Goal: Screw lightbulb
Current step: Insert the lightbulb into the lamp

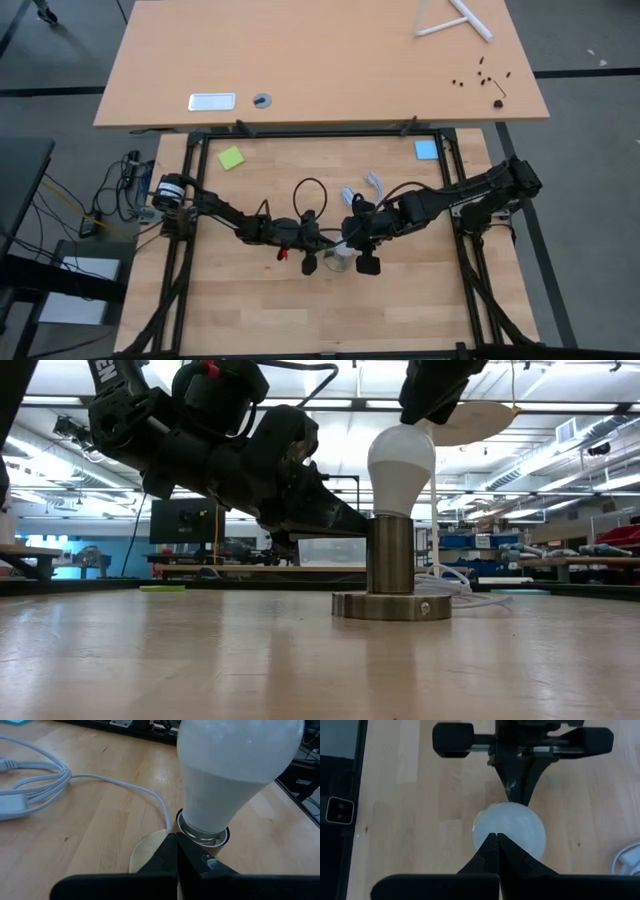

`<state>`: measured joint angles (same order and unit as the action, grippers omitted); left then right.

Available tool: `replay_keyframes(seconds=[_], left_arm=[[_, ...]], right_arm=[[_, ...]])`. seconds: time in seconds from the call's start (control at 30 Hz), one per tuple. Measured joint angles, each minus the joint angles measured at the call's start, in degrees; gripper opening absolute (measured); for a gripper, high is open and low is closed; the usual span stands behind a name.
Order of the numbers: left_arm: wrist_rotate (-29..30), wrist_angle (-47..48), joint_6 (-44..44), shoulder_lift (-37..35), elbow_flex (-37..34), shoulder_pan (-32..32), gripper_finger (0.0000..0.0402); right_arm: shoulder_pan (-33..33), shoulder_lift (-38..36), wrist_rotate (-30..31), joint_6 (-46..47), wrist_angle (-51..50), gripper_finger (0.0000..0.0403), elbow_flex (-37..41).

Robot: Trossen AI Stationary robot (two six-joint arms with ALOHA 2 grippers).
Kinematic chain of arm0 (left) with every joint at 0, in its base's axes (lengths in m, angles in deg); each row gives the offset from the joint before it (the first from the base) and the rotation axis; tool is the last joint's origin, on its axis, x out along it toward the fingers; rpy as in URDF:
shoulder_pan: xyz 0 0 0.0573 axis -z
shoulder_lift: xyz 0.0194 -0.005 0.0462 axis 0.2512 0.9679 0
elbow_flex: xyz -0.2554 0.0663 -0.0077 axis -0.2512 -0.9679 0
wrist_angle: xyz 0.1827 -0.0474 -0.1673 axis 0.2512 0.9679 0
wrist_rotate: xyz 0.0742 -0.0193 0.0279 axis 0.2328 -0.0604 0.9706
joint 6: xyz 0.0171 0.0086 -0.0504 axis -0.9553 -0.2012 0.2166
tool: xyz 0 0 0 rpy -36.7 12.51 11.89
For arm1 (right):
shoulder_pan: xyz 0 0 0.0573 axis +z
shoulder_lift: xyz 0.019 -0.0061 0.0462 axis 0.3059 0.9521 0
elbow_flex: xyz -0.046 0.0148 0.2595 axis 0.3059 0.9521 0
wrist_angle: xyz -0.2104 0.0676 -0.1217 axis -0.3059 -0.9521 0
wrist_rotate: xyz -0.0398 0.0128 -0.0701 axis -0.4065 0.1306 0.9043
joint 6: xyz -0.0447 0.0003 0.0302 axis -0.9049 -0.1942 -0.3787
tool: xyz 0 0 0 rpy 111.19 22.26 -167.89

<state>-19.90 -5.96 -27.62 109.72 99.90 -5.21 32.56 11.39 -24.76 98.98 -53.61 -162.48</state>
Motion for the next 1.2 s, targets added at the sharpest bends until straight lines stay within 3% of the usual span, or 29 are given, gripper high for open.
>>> replay_keyframes(seconds=[0.4,1.2], left_arm=[[-0.1,-0.2,0.0,0.0,0.0,0.0,0.0],[-0.2,-0.5,0.0,0.0,0.1,0.0,0.0]], right_arm=[[-0.6,2.1,-3.3,-1.5,3.9,0.0001,-0.1],[0.0,3.8,-3.8,-2.5,2.8,0.0001,0.2]])
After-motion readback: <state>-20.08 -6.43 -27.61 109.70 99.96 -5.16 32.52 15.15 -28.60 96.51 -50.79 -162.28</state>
